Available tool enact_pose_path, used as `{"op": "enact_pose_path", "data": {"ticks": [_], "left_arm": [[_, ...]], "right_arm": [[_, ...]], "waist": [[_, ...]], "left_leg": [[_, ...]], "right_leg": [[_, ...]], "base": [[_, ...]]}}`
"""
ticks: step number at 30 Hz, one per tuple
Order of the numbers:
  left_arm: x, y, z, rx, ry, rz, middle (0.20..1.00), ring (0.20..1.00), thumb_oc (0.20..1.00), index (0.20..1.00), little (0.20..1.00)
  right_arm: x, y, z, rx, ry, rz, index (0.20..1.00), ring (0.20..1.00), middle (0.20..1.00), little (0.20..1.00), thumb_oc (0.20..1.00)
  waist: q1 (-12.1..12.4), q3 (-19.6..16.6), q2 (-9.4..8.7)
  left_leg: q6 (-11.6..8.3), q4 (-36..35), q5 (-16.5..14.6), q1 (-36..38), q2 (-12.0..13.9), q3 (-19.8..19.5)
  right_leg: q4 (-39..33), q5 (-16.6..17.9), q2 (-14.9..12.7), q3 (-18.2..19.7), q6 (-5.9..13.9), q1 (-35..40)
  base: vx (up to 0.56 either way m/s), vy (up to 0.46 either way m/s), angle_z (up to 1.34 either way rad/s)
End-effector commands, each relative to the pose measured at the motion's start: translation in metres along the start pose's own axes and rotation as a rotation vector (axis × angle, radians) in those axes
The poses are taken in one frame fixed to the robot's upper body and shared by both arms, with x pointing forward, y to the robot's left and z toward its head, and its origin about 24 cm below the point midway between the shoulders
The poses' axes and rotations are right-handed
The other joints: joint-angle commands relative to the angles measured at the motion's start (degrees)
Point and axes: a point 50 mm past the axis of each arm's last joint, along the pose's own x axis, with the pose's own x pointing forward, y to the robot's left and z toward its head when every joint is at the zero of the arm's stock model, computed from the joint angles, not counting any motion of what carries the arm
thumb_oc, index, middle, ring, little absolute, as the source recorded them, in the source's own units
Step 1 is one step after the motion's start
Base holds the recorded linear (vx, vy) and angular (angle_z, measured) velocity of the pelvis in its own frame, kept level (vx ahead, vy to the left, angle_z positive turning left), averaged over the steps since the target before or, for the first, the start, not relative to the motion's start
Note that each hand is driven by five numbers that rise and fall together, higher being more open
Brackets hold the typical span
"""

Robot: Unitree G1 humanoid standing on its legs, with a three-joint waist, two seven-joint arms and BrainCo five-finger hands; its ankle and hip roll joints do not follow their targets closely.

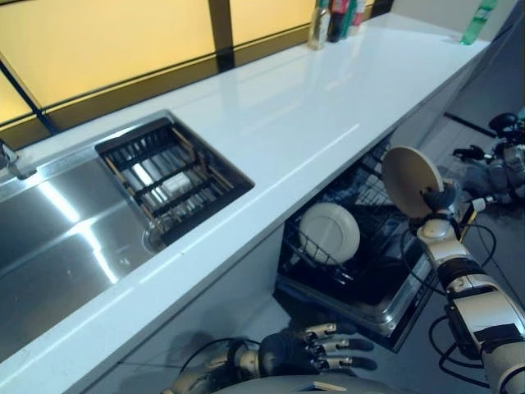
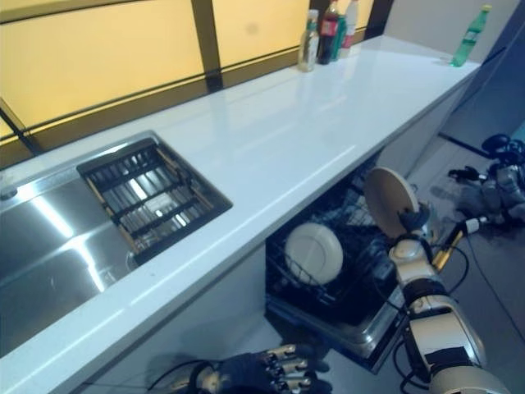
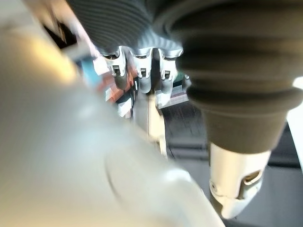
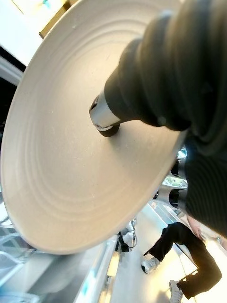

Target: Pick up plates and place into dishwasher.

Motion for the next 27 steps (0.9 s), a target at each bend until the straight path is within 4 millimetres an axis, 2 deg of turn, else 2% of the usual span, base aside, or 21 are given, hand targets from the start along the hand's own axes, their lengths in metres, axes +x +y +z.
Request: {"op": "enact_pose_path", "data": {"ticks": [1,4,6,8,12,16,22,27], "left_arm": [[-0.017,0.013,-0.011,0.208,0.052,0.260,1.000,1.000,1.000,1.000,1.000],[-0.059,0.036,-0.007,0.332,0.122,0.566,1.000,1.000,1.000,1.000,1.000],[-0.090,0.049,0.007,0.444,0.204,0.736,1.000,1.000,1.000,1.000,1.000],[-0.115,0.057,0.019,0.523,0.266,0.894,1.000,1.000,1.000,1.000,1.000],[-0.152,0.064,0.030,0.633,0.363,1.115,1.000,1.000,1.000,1.000,1.000],[-0.170,0.067,0.029,0.709,0.432,1.239,1.000,1.000,1.000,1.000,1.000],[-0.185,0.073,0.028,0.696,0.454,1.373,1.000,1.000,1.000,1.000,1.000],[-0.190,0.074,0.034,0.676,0.399,1.427,1.000,1.000,1.000,1.000,1.000]], "right_arm": [[0.014,-0.032,0.019,-0.009,-0.132,-0.078,0.200,0.200,0.200,0.200,0.200],[0.013,-0.038,0.013,-0.018,-0.124,-0.090,0.200,0.200,0.200,0.200,0.200],[0.016,-0.047,0.013,-0.008,-0.121,-0.121,0.200,0.200,0.200,0.200,0.200],[0.020,-0.055,0.020,0.006,-0.131,-0.145,0.200,0.200,0.200,0.200,0.200],[0.023,-0.065,0.029,0.000,-0.149,-0.168,0.200,0.200,0.200,0.200,0.200],[0.025,-0.069,0.035,-0.009,-0.166,-0.186,0.200,0.200,0.200,0.200,0.200],[0.032,-0.076,0.047,-0.085,-0.179,-0.203,0.200,0.200,0.200,0.200,0.200],[0.041,-0.092,0.074,-0.069,-0.228,-0.254,0.200,0.200,0.200,0.200,0.200]], "waist": [[0.8,-0.3,0.02],[1.7,0.7,0.20],[2.7,2.0,0.18],[3.3,3.4,0.29],[4.1,5.6,0.20],[4.3,7.8,0.68],[4.3,10.5,1.53],[4.6,13.3,3.15]], "left_leg": [[0.54,2.7,-2.3,-4.9,1.9,-1.2],[0.37,4.2,-2.0,-7.1,2.1,-2.4],[0.10,5.8,-1.6,-10.1,2.5,-3.8],[-0.35,6.7,-0.8,-12.7,2.8,-5.2],[-0.72,8.8,0.1,-17.0,3.0,-7.5],[-0.91,10.4,1.0,-20.3,3.3,-8.5],[-0.89,12.6,1.6,-24.4,3.1,-9.5],[-0.53,13.8,1.9,-27.2,2.4,-10.2]], "right_leg": [[5.8,-8.2,-4.1,-1.5,4.31,1.0],[6.1,-8.3,-3.9,-1.9,4.14,0.6],[6.4,-8.4,-3.5,-2.6,3.70,-0.1],[6.7,-8.3,-2.8,-3.1,3.36,-1.1],[7.8,-8.5,-2.2,-3.7,2.55,-3.2],[9.5,-8.8,-1.9,-3.8,1.81,-5.7],[12.1,-9.1,-2.3,-3.8,1.30,-9.7],[14.7,-9.3,-2.5,-3.5,0.70,-13.5]], "base": [[0.02,-0.057,0.02],[-0.02,-0.071,0.03],[-0.12,-0.131,0.14],[-0.13,-0.116,0.29],[-0.11,-0.083,0.16],[-0.10,-0.035,0.07],[-0.08,-0.009,0.03],[-0.09,-0.004,0.02]]}}
